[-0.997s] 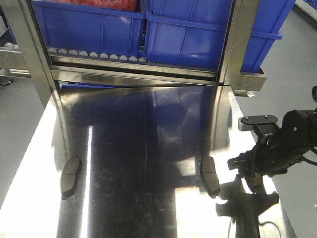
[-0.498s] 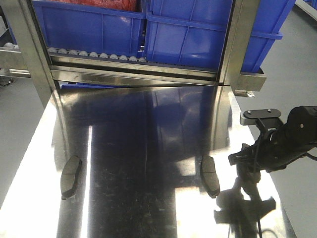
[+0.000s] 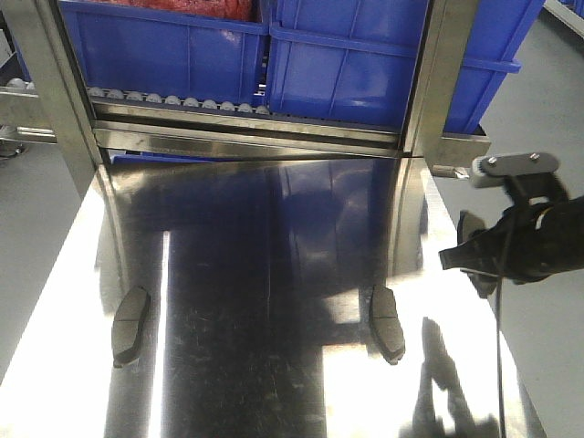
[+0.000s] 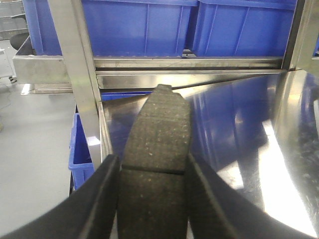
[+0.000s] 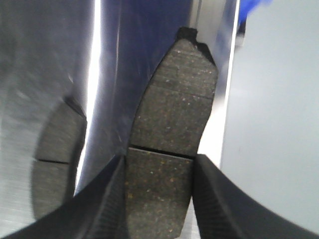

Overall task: Move and align brake pads A on conveyor
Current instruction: 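Grasp the outermost brake pad nearest the right gripper and lift it, then drive the base away from the tray holding both brake pads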

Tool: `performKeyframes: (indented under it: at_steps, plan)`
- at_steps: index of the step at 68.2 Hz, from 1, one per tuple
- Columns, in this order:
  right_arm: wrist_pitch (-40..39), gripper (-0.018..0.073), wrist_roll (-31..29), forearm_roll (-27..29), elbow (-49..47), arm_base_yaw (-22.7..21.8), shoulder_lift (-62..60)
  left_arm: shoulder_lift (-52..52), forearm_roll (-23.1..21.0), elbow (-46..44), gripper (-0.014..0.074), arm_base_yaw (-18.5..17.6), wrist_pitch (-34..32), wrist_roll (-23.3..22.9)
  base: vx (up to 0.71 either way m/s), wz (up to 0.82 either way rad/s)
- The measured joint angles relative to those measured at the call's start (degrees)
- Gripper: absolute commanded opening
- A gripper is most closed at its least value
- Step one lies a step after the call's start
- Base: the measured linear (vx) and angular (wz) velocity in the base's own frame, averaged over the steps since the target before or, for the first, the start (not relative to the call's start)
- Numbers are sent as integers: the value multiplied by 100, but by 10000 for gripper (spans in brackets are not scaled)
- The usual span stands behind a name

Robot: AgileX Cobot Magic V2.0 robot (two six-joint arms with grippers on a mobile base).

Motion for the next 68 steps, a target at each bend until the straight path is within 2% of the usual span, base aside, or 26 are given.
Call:
performKeyframes:
  at_steps: [15, 39, 54, 68]
  plan:
    - [-454, 0, -7, 0, 899, 0, -1702, 0, 0, 0, 146, 0, 0, 0, 0, 0]
    - [-429, 0, -22, -81, 2157, 0, -4144, 0, 0, 0, 146, 0, 0, 0, 0, 0]
    - [-367, 0, -22, -125, 2751, 0, -5108, 0, 0, 0, 146, 0, 0, 0, 0, 0]
    - [-357, 1, -22, -125, 2812, 0, -5420, 0, 0, 0, 146, 0, 0, 0, 0, 0]
